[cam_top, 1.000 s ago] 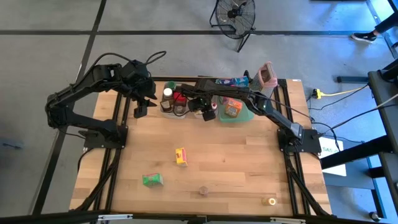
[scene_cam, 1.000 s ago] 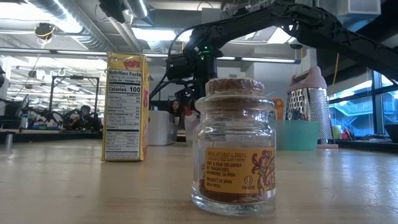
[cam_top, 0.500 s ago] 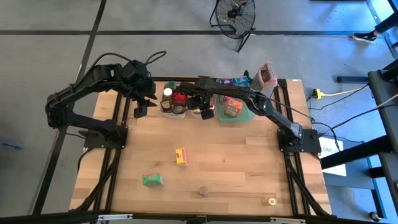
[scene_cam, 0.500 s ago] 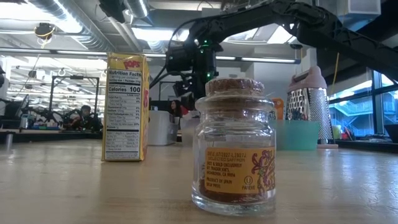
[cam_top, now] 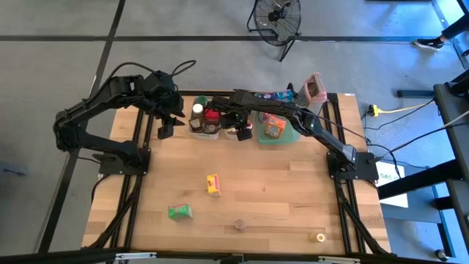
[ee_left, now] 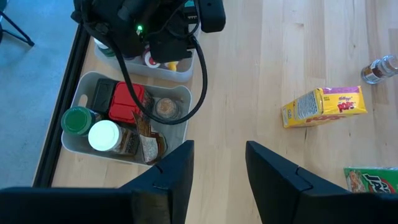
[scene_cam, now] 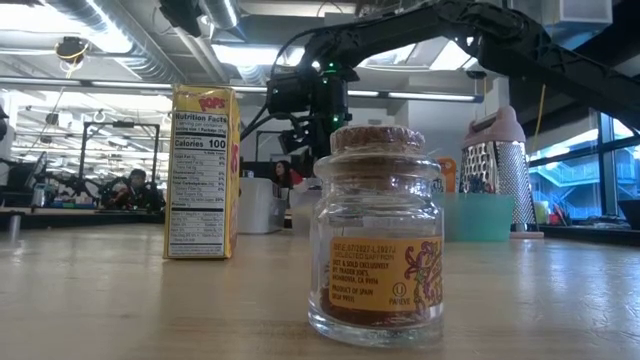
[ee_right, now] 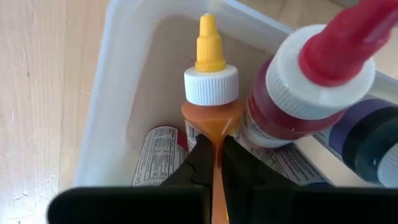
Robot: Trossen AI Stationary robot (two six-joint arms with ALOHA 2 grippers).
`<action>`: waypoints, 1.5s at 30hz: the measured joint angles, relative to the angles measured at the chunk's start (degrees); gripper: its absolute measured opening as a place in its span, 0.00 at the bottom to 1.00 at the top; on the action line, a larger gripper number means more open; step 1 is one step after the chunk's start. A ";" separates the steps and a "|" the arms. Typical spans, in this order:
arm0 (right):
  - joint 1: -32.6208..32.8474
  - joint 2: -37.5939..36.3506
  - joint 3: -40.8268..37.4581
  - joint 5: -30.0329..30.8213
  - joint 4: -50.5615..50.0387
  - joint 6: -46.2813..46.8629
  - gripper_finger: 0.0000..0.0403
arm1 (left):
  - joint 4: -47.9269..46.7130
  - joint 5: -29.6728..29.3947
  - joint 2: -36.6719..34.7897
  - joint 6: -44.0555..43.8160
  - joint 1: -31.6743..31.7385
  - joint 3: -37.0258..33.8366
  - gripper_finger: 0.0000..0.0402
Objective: Pick & Place Kitchen Items
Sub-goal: Adjust the yellow food coloring bottle in the transparent bin
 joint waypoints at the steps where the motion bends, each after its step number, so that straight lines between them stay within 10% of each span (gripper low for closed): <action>1: 0.00 0.00 0.00 0.04 -0.02 0.00 0.02 | 0.00 0.00 0.00 -0.01 -0.02 0.00 0.35; 45: -0.68 -4.24 0.11 -7.92 14.36 12.03 0.01 | -0.34 -0.04 -0.01 -0.37 -0.01 0.00 0.35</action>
